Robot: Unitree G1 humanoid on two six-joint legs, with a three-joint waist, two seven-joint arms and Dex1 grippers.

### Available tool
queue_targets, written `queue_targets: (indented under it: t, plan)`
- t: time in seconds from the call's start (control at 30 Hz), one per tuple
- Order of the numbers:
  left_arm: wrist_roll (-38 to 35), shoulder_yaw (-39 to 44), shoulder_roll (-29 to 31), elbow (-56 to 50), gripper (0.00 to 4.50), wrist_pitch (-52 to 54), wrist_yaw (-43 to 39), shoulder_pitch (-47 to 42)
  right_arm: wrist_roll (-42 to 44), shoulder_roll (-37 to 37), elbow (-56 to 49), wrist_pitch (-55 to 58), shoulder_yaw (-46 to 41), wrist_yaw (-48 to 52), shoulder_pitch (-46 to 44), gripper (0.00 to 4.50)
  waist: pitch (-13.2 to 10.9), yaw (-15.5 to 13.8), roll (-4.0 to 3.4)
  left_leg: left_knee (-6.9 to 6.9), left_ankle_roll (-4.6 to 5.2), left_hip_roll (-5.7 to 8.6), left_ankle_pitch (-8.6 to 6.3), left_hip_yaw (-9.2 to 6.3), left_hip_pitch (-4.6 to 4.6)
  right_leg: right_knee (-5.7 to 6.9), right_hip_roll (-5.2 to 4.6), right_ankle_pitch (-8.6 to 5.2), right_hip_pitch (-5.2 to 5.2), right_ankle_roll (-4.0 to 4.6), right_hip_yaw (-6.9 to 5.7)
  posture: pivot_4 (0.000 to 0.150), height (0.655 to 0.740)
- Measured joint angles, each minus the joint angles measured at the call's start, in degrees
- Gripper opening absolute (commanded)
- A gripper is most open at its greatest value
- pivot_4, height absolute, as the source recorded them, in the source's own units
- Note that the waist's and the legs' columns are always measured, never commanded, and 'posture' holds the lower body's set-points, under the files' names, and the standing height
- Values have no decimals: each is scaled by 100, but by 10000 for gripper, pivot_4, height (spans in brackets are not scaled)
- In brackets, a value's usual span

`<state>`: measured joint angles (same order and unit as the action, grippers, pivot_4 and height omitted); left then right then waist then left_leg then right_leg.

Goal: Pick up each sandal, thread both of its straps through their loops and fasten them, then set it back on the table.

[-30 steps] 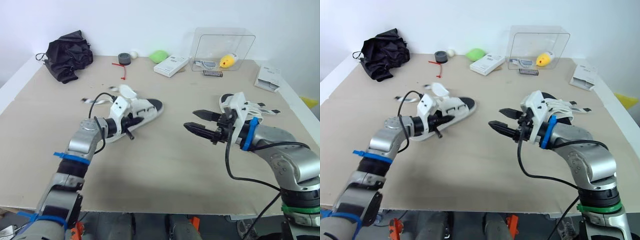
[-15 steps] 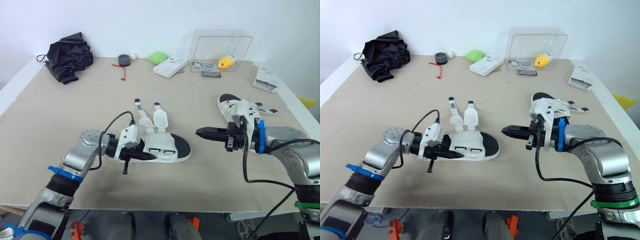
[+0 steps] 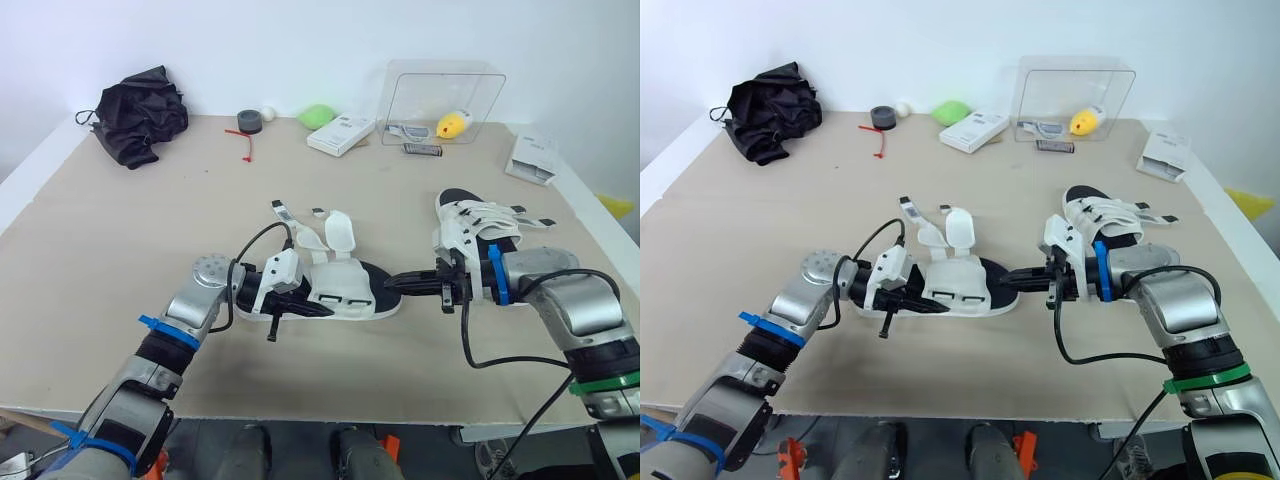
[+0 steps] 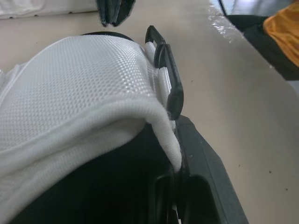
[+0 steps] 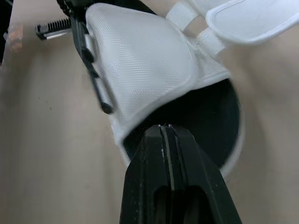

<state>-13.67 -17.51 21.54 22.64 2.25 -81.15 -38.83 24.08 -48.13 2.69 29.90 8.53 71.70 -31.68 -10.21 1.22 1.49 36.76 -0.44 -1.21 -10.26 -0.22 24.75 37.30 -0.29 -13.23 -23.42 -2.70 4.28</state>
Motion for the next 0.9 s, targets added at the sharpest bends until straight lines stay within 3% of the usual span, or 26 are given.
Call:
queue_targets:
  t: [0.23,0.9]
  plan:
    - [33,40,148,787,0,-412,-520,-403,-263,280,568,-299,221,338,-236,211,0,19,0,-3,4,-12,3,2,-2,5,13,4,-4,8,1,1500,7400]
    - [29,60,25,691,0,-437,-694,-307,-536,1366,717,-259,491,305,-249,211,1,14,-2,-1,4,-9,3,-5,-2,15,14,1,-4,10,1,1500,7400]
